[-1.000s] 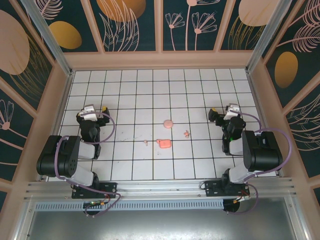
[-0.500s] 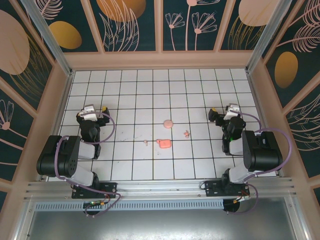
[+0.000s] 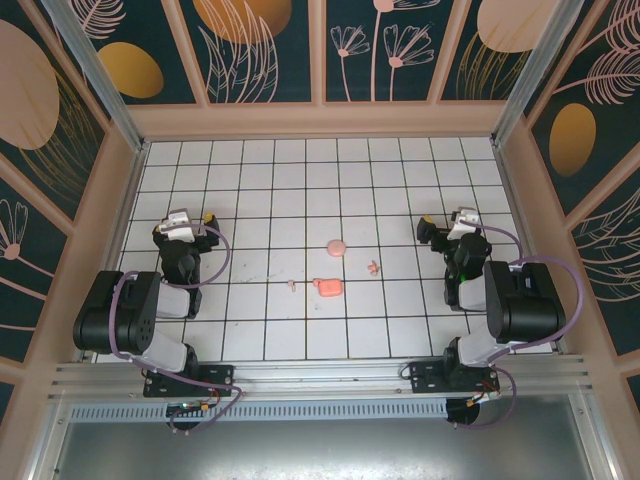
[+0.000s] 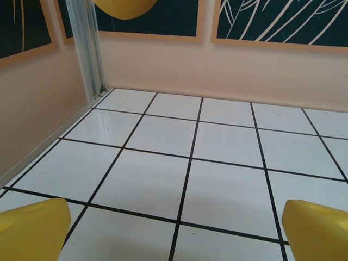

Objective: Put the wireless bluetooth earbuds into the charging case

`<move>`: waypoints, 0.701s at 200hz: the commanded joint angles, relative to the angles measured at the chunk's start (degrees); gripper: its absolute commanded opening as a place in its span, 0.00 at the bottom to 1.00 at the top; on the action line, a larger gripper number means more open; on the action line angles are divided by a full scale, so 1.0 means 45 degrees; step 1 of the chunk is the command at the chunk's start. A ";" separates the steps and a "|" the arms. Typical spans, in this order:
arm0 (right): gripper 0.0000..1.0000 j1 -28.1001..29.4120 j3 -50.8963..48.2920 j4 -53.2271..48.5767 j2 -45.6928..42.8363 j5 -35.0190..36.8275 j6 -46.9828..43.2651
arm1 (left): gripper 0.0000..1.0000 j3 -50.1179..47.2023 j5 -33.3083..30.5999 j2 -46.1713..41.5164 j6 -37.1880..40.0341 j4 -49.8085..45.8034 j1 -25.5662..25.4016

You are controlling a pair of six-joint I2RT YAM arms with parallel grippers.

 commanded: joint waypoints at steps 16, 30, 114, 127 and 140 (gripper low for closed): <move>0.99 -0.0050 0.0244 0.0311 -0.0091 0.0065 -0.0161 | 0.99 0.0105 0.0190 -0.0106 0.0160 0.0235 0.0062; 0.99 -0.0054 0.0588 -0.0568 -0.0432 0.0052 -0.0183 | 0.99 0.0138 0.0251 -0.0166 0.0212 0.0136 0.0062; 0.99 0.0244 0.4210 -1.2018 -0.4296 -0.0722 0.1232 | 0.90 0.3417 0.2368 -0.2990 -0.1093 -0.8619 -0.0138; 0.99 0.0479 0.5296 -1.4385 -0.4386 -0.0474 0.1488 | 0.86 0.4109 0.2675 -0.3211 -0.1325 -1.0046 -0.0461; 0.99 0.0850 0.6257 -1.6471 -0.4348 -0.0323 0.1632 | 0.85 0.4857 0.2650 -0.3322 -0.1454 -1.1443 -0.0986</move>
